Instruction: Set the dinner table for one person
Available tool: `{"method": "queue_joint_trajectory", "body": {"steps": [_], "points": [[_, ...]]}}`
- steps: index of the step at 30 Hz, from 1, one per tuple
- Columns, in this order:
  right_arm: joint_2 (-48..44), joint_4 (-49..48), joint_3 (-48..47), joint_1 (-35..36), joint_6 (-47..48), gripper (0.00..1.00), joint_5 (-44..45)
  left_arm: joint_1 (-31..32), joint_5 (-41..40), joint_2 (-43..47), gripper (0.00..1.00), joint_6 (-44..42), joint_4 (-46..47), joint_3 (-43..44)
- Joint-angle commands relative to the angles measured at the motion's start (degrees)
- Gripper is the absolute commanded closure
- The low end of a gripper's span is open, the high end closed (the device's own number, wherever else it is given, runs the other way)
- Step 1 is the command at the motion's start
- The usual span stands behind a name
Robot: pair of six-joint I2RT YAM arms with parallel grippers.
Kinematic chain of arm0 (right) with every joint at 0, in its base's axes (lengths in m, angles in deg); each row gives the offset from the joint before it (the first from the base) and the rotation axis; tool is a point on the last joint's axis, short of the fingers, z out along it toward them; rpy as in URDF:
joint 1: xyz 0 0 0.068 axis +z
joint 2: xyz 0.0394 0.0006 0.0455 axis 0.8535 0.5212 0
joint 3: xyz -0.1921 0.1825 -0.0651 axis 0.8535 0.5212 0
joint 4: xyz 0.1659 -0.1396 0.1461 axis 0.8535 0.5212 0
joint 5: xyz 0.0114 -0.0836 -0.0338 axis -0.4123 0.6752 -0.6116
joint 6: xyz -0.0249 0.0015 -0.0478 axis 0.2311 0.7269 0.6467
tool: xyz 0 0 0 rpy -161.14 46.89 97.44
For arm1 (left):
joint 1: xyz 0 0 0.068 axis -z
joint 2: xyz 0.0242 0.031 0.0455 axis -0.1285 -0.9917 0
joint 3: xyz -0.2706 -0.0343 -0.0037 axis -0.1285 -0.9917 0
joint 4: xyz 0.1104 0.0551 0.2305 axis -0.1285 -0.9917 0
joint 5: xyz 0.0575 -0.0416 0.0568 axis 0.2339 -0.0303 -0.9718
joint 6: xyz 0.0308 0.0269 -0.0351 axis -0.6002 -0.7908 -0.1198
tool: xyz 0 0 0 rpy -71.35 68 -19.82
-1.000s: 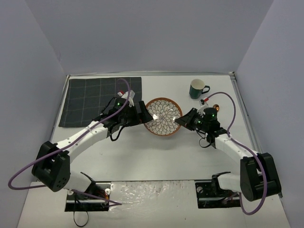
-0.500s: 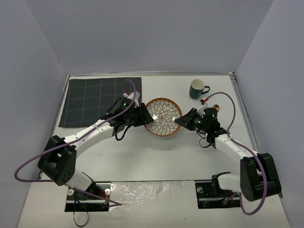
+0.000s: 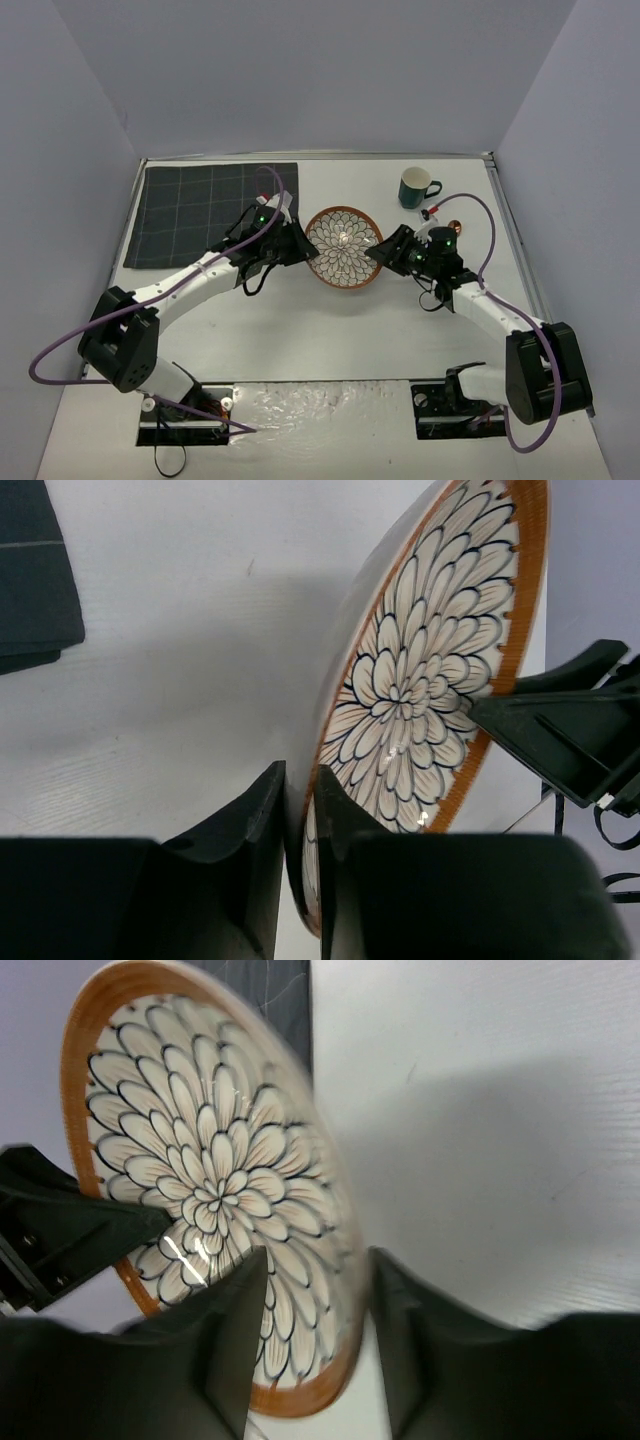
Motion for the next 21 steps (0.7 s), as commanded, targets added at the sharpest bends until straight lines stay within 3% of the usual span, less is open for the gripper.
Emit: {"method": "queue_joint_trajectory", "body": {"steps": [1,3,4,7,13,21], "points": [[-2.12,-2.86,-4.65,0.85,4.48,0.47,0.2,0.0,-0.91,4.16,1.0,-2.29,3.28,-0.02],[-2.08,-1.04,-4.82,0.94,6.38,0.31,1.2,-0.65,-0.47,5.16,1.0,-2.21,4.1,-0.84],[-2.07,-1.02,-4.82,0.85,6.4,0.31,1.55,-0.99,-0.3,5.67,1.0,-2.12,4.36,-1.27],[-1.51,0.25,-5.13,0.85,8.45,0.18,2.21,-2.92,1.75,7.48,1.0,-1.42,6.8,-3.16],[-3.24,6.81,-7.69,0.67,13.16,0.08,4.48,-10.67,6.01,12.19,1.0,0.72,9.6,-7.19],[-9.16,12.17,-8.95,0.67,17.57,0.0,8.6,-31.2,9.51,16.18,1.0,2.93,11.13,-8.93]]}}
